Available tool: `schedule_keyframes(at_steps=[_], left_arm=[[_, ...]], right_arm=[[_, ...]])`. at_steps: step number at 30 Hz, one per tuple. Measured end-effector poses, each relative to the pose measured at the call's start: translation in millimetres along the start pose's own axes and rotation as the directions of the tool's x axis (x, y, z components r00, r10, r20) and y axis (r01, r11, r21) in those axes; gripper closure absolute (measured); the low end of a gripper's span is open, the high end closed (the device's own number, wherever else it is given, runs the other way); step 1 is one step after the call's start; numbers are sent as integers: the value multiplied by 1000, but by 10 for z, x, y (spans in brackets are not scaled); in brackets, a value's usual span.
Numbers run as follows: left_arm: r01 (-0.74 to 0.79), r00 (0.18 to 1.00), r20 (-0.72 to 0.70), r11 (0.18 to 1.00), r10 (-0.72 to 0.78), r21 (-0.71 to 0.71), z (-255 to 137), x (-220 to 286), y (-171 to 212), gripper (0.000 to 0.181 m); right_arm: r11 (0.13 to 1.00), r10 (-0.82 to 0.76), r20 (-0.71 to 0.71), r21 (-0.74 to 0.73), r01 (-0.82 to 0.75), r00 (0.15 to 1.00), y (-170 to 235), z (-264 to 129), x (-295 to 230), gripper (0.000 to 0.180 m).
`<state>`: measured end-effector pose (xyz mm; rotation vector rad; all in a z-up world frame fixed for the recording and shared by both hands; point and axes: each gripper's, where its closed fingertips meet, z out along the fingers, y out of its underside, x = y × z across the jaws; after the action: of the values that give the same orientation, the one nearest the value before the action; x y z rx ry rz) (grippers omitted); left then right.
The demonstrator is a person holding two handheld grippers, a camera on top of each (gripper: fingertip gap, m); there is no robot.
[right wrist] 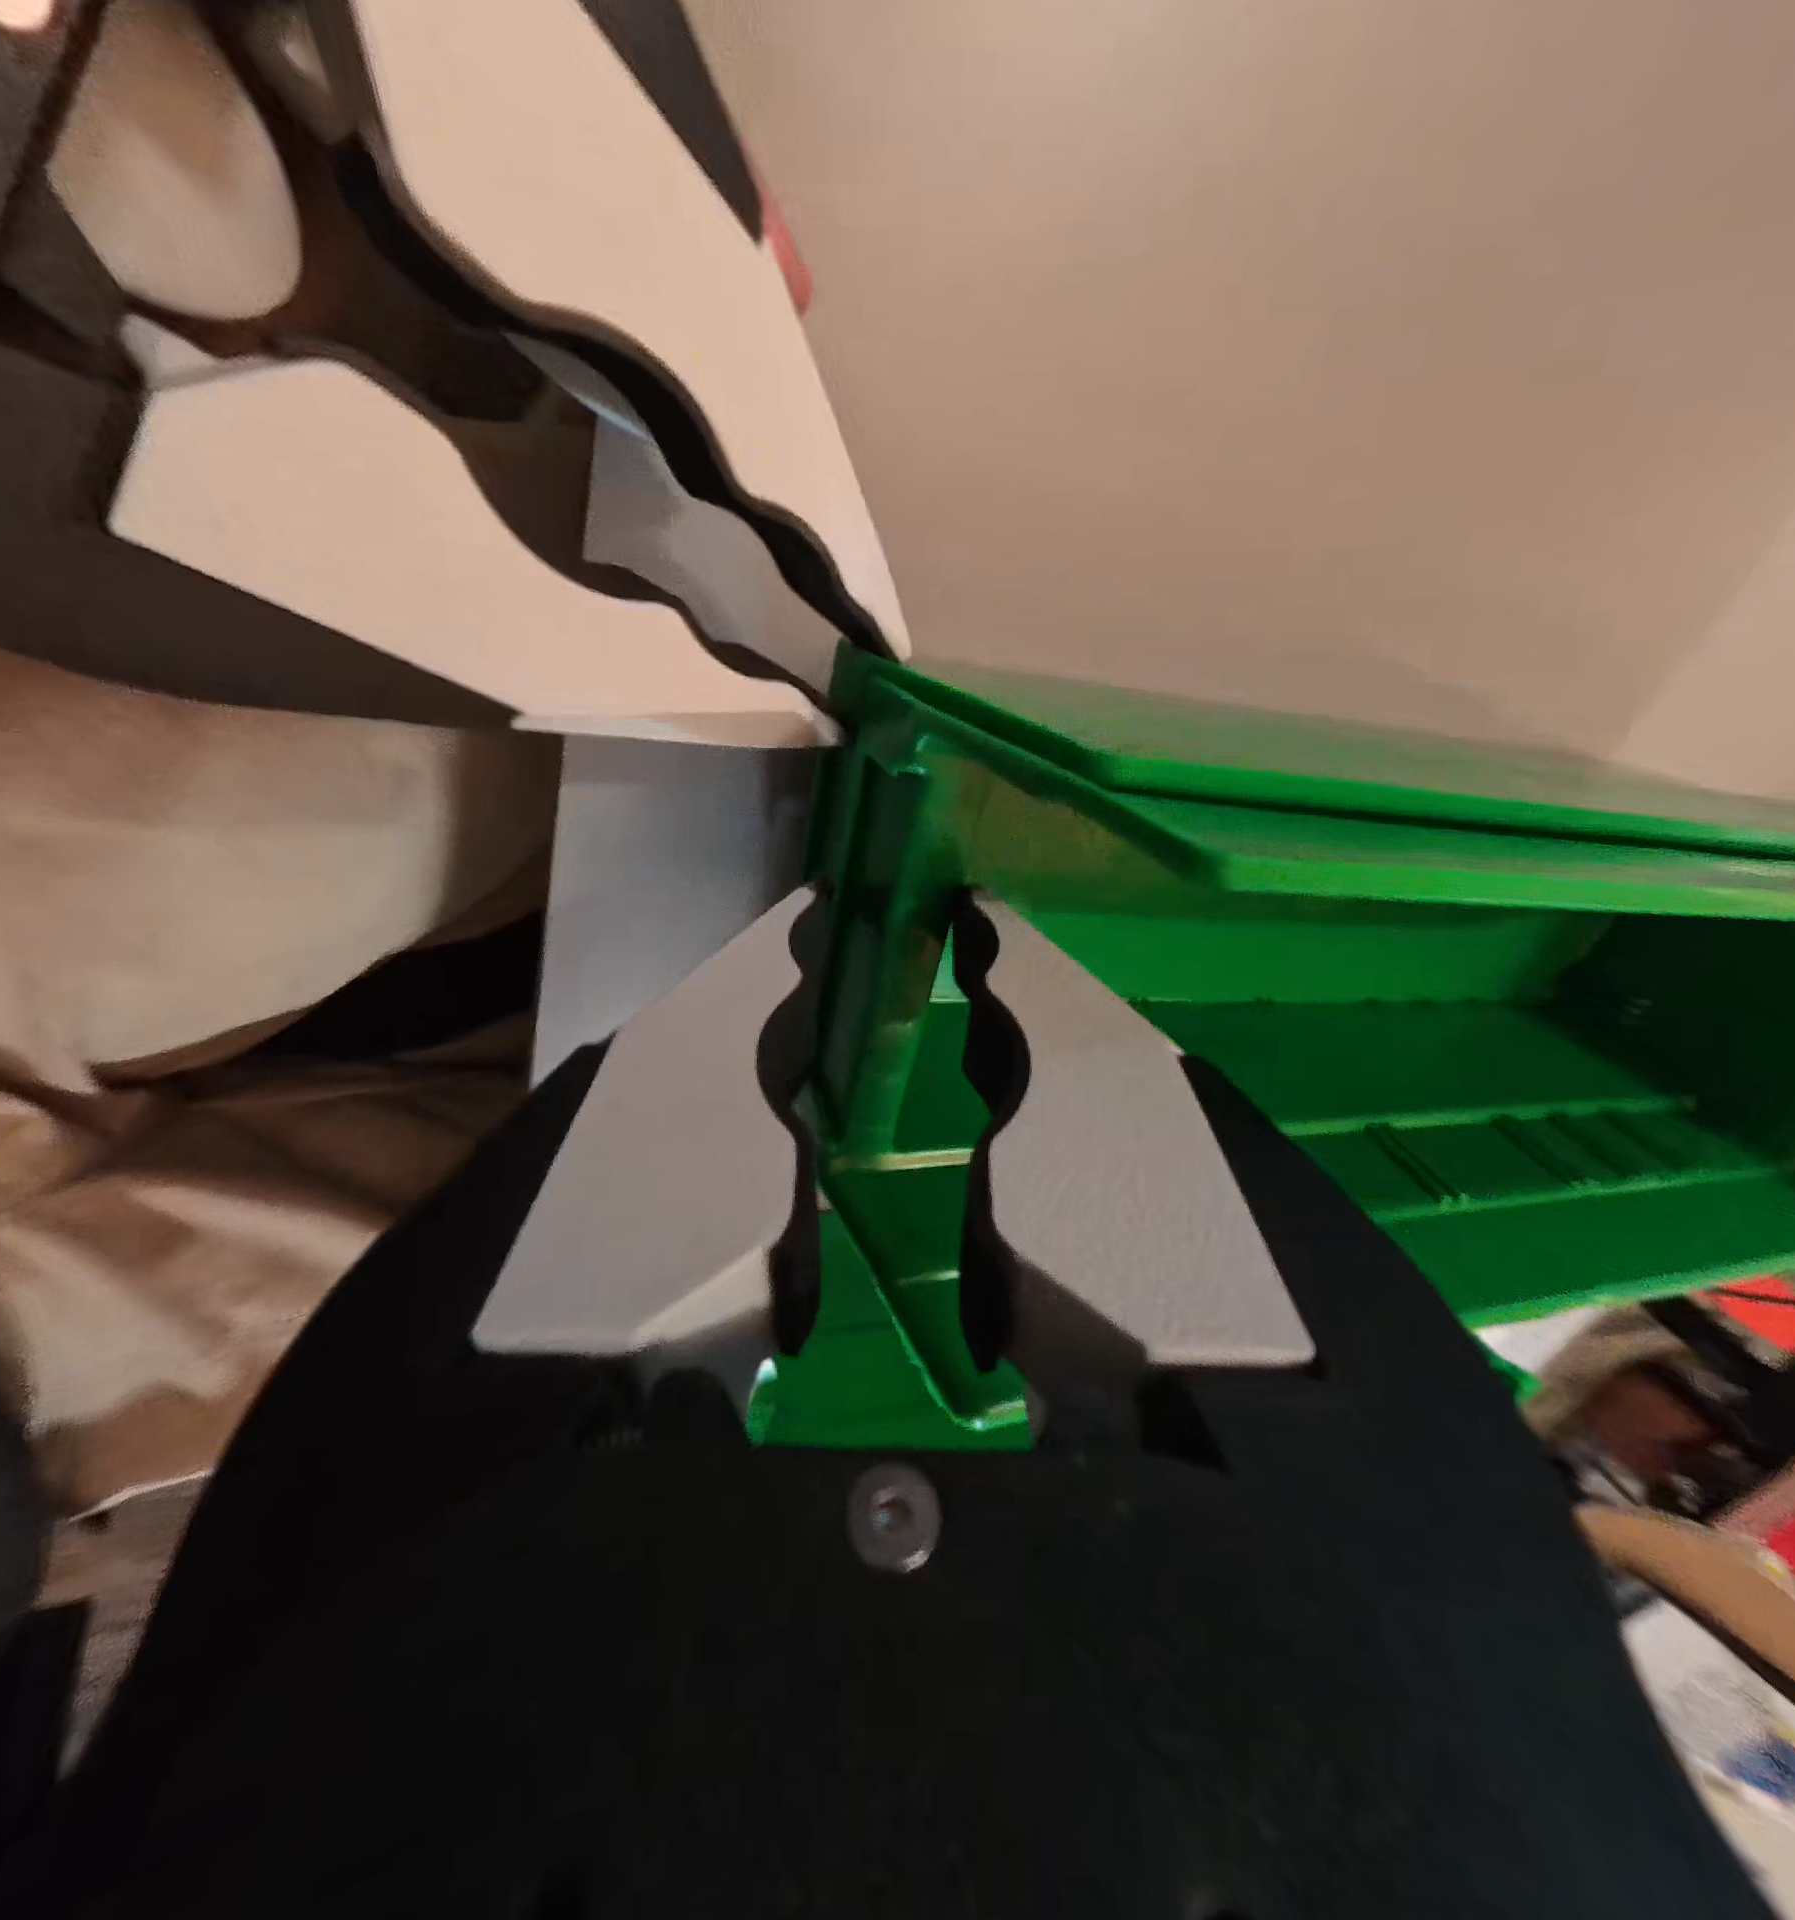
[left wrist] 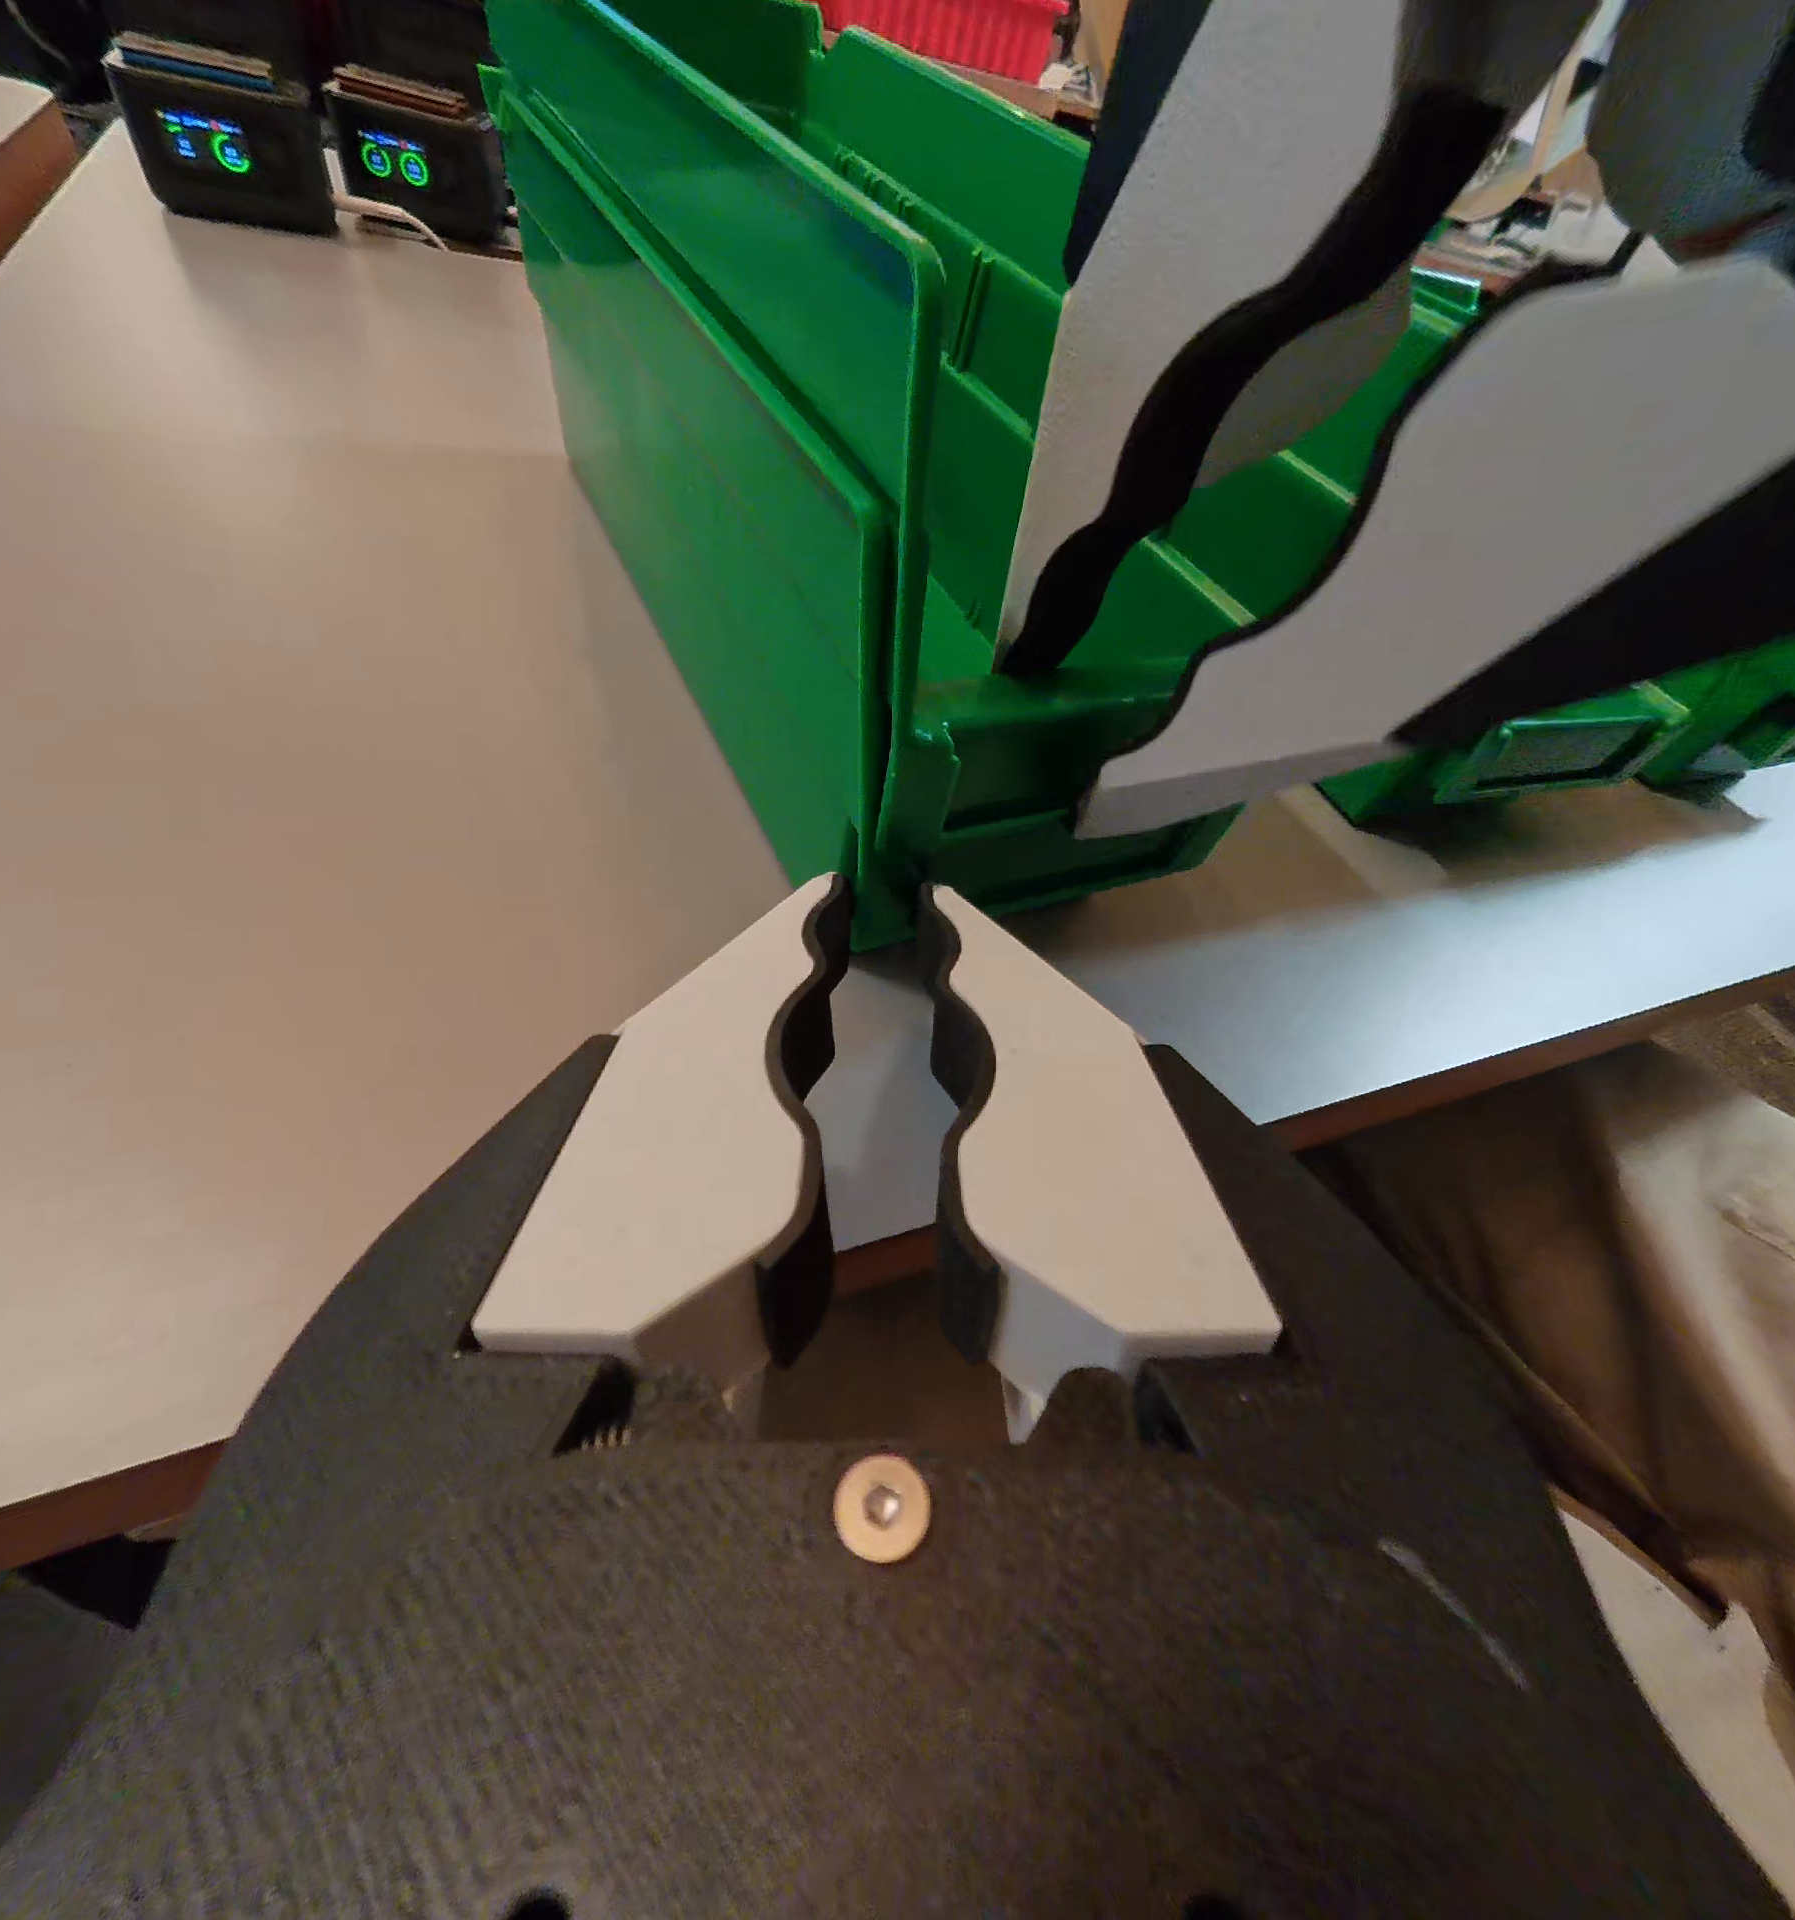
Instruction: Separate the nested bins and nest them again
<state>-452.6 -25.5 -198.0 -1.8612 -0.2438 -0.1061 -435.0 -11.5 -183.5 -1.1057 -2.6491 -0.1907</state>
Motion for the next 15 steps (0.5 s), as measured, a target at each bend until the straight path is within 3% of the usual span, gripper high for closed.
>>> schedule_keyframes(at_steps=[6, 15], left_arm=[[54, 999, 1, 999, -54, 5, 18, -16, -39, 171], [117, 993, 15, 993, -117, 23, 15, -38, -110, 170]], right_arm=[[980, 147, 206, 100, -171, 967, -17, -93, 74, 166], [963, 177, 264, 150, -222, 948, -42, -157, 134, 167]])
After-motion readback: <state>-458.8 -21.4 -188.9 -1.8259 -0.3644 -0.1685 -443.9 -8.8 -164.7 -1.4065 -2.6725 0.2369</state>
